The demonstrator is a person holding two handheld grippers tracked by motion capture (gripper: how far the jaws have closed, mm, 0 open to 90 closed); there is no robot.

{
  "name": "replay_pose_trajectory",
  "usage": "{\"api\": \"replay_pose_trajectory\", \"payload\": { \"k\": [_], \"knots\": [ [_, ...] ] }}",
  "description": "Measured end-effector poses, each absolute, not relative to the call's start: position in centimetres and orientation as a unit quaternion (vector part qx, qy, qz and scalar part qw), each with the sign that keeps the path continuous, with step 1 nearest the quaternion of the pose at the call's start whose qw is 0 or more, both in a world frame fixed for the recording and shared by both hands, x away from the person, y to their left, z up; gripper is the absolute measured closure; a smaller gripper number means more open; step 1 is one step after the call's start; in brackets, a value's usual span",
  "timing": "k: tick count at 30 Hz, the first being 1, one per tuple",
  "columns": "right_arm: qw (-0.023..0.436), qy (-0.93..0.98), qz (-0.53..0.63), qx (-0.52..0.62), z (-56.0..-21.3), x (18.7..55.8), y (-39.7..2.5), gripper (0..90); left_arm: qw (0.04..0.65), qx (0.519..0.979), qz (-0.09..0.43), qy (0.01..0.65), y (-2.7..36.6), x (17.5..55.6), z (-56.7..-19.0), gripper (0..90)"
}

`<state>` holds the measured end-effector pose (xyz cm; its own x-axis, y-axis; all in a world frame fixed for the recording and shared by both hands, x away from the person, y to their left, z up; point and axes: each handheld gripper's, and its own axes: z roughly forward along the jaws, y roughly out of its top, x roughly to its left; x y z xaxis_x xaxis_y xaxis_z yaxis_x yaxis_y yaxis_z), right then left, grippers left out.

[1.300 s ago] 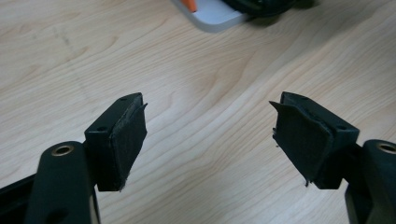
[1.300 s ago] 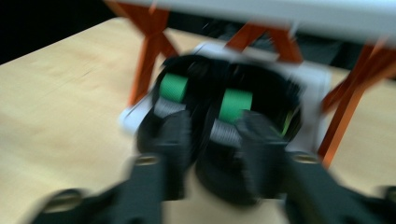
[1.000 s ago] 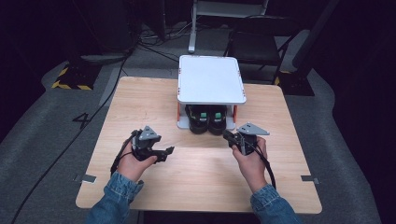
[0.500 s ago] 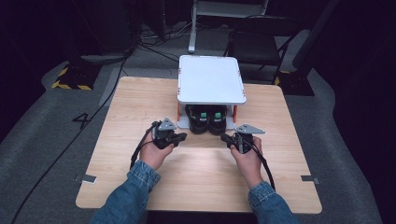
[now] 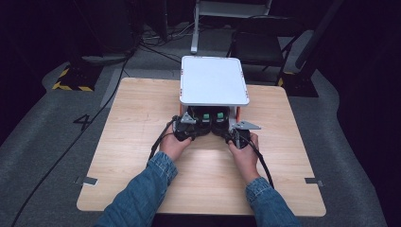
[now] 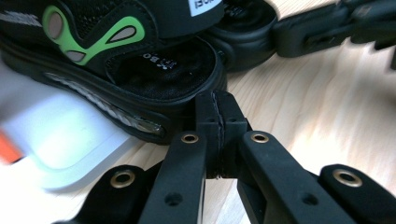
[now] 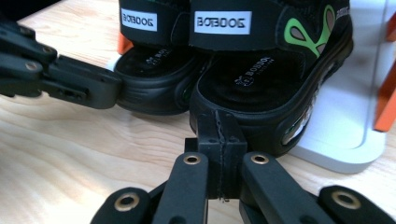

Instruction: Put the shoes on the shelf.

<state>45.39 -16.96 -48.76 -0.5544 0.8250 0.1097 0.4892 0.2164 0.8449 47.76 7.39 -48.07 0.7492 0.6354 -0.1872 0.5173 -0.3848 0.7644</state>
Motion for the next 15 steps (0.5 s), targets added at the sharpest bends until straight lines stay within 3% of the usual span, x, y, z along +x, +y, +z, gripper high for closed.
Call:
{"api": "replay_pose_trajectory", "payload": {
  "k": [4,7,10,11,15],
  "knots": [
    [0.185,0.754,0.452,0.439,-48.9,46.4,-16.8,90.0,0.424,0.830,0.095,0.350,7.2,48.5,-48.2,89.9],
    [0.193,0.756,0.451,0.433,-49.0,47.1,-16.3,90.0,0.402,0.837,0.149,0.341,6.8,49.5,-48.4,89.6],
    [0.202,0.759,0.445,0.429,-48.9,47.5,-15.9,90.0,0.409,0.829,0.135,0.357,6.7,50.1,-48.4,89.4],
    [0.205,0.758,0.446,0.429,-48.9,47.9,-15.6,90.0,0.411,0.829,0.158,0.345,7.0,51.0,-48.3,89.0],
    [0.204,0.754,0.448,0.434,-48.8,48.8,-15.5,90.0,0.413,0.822,0.156,0.360,6.9,51.9,-48.6,88.9]
  ]
}}
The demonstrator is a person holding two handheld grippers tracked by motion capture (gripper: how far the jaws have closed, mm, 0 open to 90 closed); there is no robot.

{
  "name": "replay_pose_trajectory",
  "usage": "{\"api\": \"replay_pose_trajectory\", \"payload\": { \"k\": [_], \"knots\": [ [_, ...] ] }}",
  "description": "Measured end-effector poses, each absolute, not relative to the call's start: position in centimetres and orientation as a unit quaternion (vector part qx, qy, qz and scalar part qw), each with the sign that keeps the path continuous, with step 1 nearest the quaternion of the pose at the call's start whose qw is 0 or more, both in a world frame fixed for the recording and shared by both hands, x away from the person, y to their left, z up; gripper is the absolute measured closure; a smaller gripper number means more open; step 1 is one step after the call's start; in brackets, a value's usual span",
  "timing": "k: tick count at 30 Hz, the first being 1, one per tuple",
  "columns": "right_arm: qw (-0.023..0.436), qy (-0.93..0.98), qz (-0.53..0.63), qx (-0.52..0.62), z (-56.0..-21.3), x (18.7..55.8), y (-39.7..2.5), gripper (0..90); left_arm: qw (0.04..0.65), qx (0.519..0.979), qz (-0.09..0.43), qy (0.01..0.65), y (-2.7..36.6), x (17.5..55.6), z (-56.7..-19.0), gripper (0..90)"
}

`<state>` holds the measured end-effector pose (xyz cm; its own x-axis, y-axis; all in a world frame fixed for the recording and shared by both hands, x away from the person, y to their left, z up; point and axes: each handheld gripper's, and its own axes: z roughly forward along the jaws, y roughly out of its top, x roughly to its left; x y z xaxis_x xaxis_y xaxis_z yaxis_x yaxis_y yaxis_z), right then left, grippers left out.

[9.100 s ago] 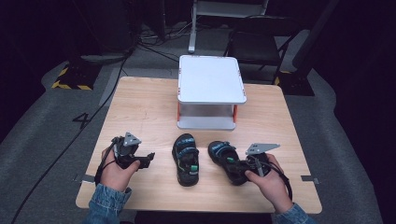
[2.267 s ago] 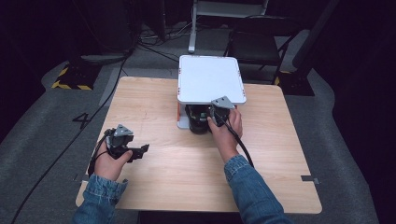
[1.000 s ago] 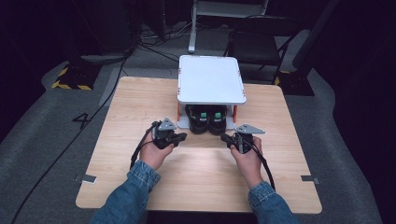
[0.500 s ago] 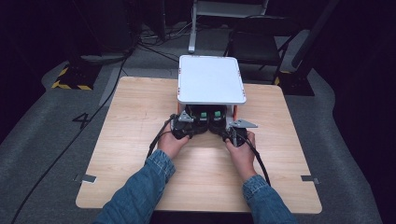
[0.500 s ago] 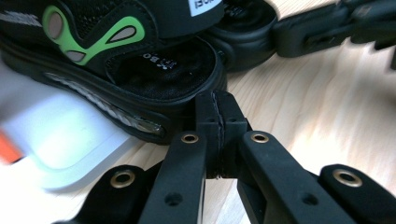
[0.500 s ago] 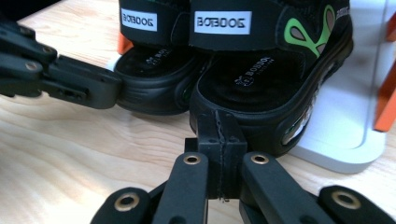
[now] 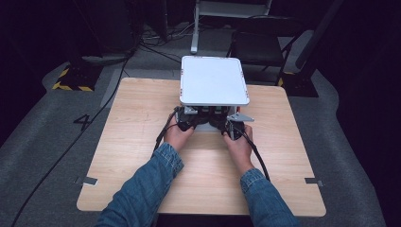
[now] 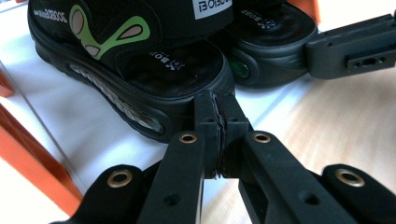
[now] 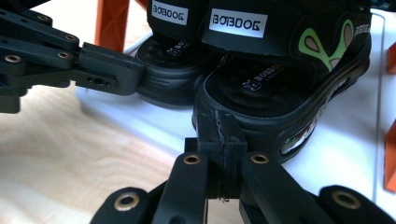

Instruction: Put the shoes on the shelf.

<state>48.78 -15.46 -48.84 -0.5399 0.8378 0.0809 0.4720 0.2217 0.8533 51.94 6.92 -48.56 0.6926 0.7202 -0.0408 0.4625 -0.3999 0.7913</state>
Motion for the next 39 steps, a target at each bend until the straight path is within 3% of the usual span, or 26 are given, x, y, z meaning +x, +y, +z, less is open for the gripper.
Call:
{"api": "replay_pose_trajectory", "payload": {
  "k": [9,13,15,19,31,35,39],
  "knots": [
    [0.216,0.747,0.443,0.447,-49.0,50.3,-16.0,90.0,0.429,0.817,0.144,0.356,6.5,52.6,-49.0,86.0],
    [0.222,0.748,0.443,0.442,-48.7,49.9,-16.0,88.3,0.432,0.814,0.146,0.360,6.4,52.0,-48.8,69.1],
    [0.217,0.747,0.450,0.438,-48.2,49.4,-16.2,85.3,0.434,0.818,0.142,0.351,6.5,51.5,-48.5,66.0],
    [0.219,0.749,0.466,0.415,-46.1,47.7,-16.8,81.2,0.422,0.821,0.118,0.367,8.0,49.1,-47.6,54.3],
    [0.238,0.747,0.486,0.388,-41.8,42.3,-21.4,75.1,0.459,0.795,0.135,0.372,13.1,41.5,-42.5,45.1],
    [0.248,0.738,0.497,0.384,-40.5,41.0,-23.1,69.7,0.457,0.793,0.148,0.375,14.6,39.3,-41.6,39.5],
    [0.231,0.736,0.517,0.370,-39.5,39.9,-25.4,53.8,0.446,0.799,0.156,0.373,16.8,37.0,-40.8,31.1]
  ]
}}
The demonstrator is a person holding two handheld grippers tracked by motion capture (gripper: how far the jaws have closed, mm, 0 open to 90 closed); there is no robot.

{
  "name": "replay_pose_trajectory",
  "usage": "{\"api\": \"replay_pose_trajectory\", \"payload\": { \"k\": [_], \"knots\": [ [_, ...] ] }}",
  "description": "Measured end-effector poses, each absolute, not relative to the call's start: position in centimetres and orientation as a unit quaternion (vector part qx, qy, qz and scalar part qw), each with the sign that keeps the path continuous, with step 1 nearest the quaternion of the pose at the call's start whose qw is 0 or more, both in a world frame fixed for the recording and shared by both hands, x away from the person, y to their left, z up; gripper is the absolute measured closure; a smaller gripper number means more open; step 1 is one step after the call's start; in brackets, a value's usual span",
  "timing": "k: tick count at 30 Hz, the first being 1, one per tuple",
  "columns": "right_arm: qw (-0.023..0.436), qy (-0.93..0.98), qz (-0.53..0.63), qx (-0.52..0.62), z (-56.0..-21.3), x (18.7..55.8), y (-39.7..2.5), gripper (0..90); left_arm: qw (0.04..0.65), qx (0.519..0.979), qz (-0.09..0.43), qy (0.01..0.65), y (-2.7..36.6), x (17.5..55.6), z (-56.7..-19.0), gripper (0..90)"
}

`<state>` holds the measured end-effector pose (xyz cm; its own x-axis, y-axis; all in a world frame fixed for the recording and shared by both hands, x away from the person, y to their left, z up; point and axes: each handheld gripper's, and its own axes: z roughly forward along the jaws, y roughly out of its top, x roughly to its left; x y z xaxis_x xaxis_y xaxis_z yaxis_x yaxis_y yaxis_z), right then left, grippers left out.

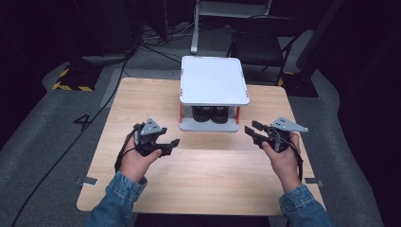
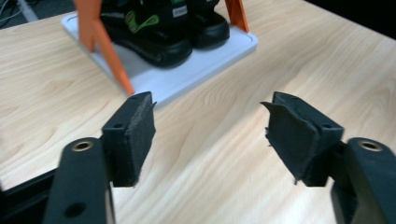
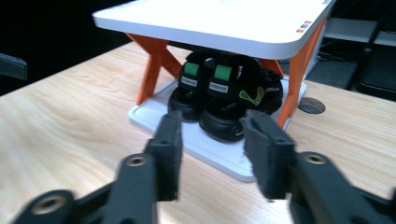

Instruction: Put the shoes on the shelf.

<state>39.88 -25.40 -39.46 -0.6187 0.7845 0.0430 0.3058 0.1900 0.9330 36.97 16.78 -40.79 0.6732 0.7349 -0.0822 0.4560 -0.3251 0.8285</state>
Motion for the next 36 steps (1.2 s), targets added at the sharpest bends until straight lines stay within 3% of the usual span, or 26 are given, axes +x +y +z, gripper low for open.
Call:
{"api": "replay_pose_trajectory", "payload": {
  "k": [5,7,10,12,20,27,36],
  "knots": [
    [0.237,0.745,0.519,0.345,-39.1,39.1,-26.9,45.4,0.423,0.818,0.154,0.358,19.2,35.4,-40.8,25.1],
    [0.229,0.748,0.526,0.333,-39.1,38.5,-27.6,38.0,0.408,0.825,0.147,0.362,20.5,34.6,-41.1,21.6],
    [0.183,0.721,0.540,0.393,-39.5,36.9,-29.2,34.7,0.404,0.821,0.148,0.376,22.1,33.7,-41.5,20.9],
    [0.144,0.742,0.498,0.426,-40.0,36.8,-29.8,38.7,0.400,0.818,0.144,0.386,23.0,33.3,-41.8,20.2],
    [0.150,0.802,0.405,0.413,-44.8,36.6,-31.8,34.4,0.358,0.816,0.165,0.422,25.3,33.9,-43.6,20.3],
    [0.128,0.807,0.361,0.449,-48.0,37.5,-32.7,33.5,0.320,0.832,0.134,0.433,25.4,35.2,-46.6,19.9],
    [0.181,0.809,0.337,0.447,-50.0,38.4,-32.5,16.5,0.295,0.836,0.126,0.445,25.5,35.8,-49.2,19.5]
  ]
}}
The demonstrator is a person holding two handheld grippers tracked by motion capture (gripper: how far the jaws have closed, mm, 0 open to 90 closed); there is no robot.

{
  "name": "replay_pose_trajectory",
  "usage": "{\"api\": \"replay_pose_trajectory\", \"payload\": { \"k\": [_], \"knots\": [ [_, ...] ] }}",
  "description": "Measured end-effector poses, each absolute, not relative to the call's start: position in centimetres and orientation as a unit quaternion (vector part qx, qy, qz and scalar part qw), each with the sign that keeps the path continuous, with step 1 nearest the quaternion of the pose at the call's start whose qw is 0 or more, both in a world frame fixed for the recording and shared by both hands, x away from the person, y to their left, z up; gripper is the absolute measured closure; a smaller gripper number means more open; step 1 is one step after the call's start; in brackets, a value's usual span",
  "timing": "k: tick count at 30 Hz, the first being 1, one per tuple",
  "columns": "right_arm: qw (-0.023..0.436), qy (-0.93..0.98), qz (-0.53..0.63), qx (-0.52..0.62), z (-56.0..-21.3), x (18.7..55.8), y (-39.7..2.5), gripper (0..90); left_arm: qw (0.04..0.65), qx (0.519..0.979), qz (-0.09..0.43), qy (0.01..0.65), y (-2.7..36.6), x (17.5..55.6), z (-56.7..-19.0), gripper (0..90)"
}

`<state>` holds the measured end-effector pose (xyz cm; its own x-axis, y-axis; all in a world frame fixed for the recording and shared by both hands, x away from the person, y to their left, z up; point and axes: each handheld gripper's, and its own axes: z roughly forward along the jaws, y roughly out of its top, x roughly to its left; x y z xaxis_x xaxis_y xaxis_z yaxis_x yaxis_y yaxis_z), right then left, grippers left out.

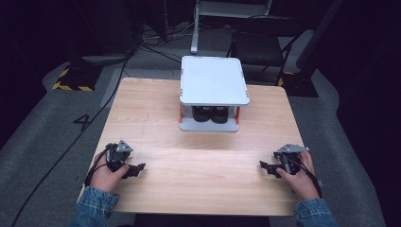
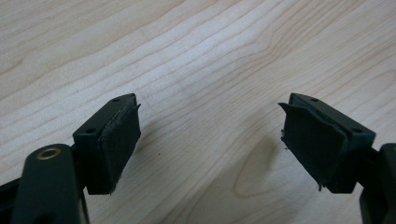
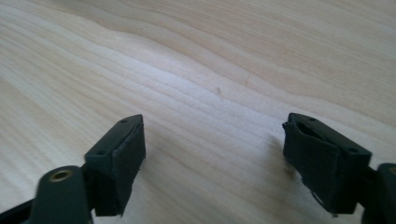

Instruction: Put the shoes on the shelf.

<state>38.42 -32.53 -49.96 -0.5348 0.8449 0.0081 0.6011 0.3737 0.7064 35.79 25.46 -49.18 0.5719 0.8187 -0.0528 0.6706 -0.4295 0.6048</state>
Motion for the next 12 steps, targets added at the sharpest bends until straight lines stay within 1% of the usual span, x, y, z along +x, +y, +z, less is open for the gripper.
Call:
{"api": "replay_pose_trajectory", "payload": {
  "k": [1,3,6,7,12],
  "knots": [
    [0.194,0.803,0.342,0.448,-50.5,38.7,-32.5,6.6,0.295,0.836,0.132,0.444,25.5,35.9,-49.4,18.8],
    [0.188,0.808,0.345,0.439,-50.5,38.8,-32.8,6.6,0.301,0.826,0.152,0.452,25.4,36.0,-49.7,17.5],
    [0.188,0.809,0.344,0.437,-50.5,38.8,-32.8,6.2,0.312,0.819,0.159,0.455,25.4,36.1,-50.0,15.1],
    [0.188,0.810,0.344,0.436,-50.5,38.8,-32.8,6.2,0.329,0.814,0.168,0.448,25.5,36.2,-50.4,13.8],
    [0.188,0.810,0.344,0.436,-50.5,38.8,-32.8,6.0,0.330,0.812,0.169,0.450,25.5,36.3,-50.5,12.2]
  ]
}}
